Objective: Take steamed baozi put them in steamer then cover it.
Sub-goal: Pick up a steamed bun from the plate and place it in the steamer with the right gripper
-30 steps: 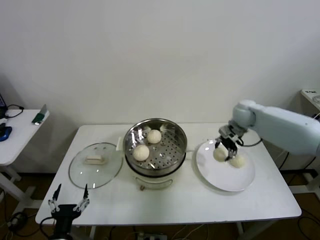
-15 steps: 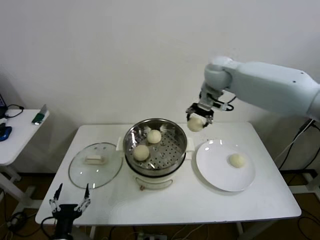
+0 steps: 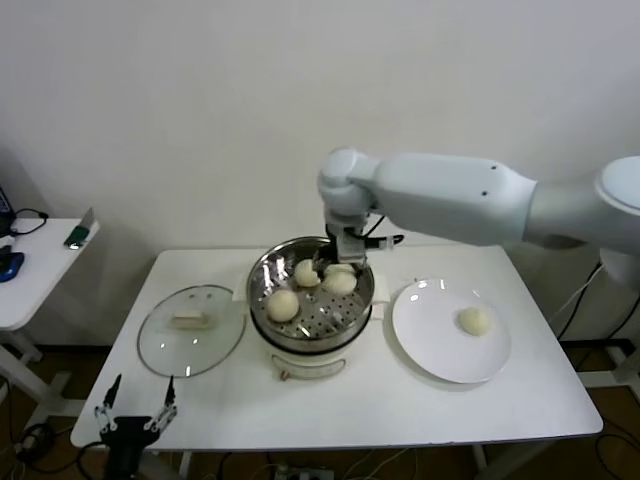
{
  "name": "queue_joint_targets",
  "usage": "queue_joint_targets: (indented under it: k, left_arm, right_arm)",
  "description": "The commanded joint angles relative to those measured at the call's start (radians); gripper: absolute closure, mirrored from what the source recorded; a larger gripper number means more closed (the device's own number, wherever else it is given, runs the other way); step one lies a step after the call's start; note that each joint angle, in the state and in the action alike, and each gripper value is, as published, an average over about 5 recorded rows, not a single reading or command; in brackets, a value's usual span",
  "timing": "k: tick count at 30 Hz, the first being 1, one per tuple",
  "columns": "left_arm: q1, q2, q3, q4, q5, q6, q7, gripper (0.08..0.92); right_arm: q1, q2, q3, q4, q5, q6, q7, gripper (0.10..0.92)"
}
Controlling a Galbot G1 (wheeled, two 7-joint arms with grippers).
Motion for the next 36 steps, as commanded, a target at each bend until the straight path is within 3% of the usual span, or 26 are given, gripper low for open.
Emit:
queue_joint_targets:
  k: [1, 13, 19, 27, 31, 36]
  left_arm:
    - [0.003, 0.004, -0.002, 0.012, -0.014, -0.005, 0.001, 0.177]
    - [-0.019, -0.003, -0.003, 0.028, 0.019, 0.019, -0.002, 0.177]
    - [-0.022, -0.002, -0.001, 0.030, 0.021, 0.016, -0.003, 0.177]
    - [-0.019, -0.001, 0.005, 0.036, 0.028, 0.009, -0.005, 0.177]
    - [-0.020, -0.001, 0.006, 0.036, 0.050, 0.024, -0.015, 0.177]
    - [-0.020, 0.002, 0.010, 0.024, 0.054, 0.031, -0.018, 0.177]
  right_arm:
    - [-0.110, 0.083, -0.005, 0.001, -0.077, 0.053, 0.008, 0.304]
    - [-0.119, 0.088, -0.013, -0.029, -0.044, 0.028, 0.015, 0.300]
    - [-0.114, 0.075, 0.009, -0.031, -0.055, 0.027, 0.004, 0.213]
    - [-0.062, 0.036, 0.044, -0.108, 0.035, 0.018, 0.027, 0.202]
    - [0.022, -0.042, 0.028, -0.105, 0.170, -0.077, 0.023, 0.202]
    - [0.136, -0.181, -0.077, -0.105, 0.418, -0.363, 0.040, 0.203]
